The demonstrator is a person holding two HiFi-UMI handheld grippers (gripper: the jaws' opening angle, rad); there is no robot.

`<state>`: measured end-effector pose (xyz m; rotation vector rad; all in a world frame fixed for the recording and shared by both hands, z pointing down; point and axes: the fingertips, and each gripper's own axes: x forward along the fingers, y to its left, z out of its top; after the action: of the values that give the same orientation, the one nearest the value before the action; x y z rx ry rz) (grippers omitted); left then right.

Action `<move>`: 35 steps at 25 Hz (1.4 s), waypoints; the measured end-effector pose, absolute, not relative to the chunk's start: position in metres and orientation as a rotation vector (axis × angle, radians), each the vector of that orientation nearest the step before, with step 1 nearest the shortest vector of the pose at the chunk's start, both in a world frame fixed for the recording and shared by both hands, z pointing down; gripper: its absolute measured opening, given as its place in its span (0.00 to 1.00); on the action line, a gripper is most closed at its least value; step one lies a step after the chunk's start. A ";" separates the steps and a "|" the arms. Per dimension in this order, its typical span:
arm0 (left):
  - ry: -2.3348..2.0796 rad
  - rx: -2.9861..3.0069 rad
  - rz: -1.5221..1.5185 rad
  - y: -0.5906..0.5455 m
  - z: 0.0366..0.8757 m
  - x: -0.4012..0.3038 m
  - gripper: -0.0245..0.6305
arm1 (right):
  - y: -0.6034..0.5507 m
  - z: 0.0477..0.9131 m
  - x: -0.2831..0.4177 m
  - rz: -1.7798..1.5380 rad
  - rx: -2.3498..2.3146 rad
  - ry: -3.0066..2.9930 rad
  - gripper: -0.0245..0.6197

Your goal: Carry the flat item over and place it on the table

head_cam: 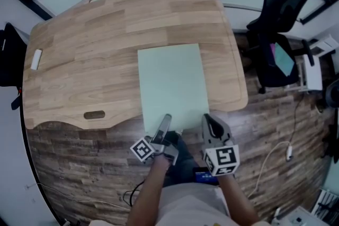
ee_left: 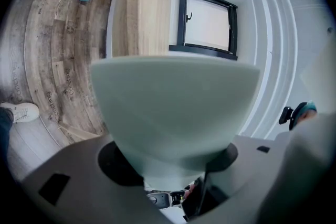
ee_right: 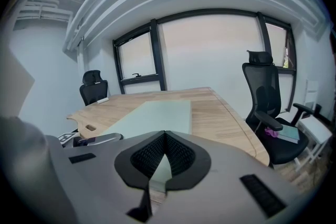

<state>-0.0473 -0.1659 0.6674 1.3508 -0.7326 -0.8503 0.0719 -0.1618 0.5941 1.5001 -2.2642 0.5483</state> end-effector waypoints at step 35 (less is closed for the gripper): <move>-0.873 1.309 -0.816 -0.169 0.677 -0.050 0.49 | -0.150 0.579 0.072 0.519 1.497 -2.281 0.03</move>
<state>-0.0503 -0.1686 0.6767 1.3094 -0.8733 -0.8160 0.0716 -0.1504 0.5786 1.4972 -2.2812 0.5189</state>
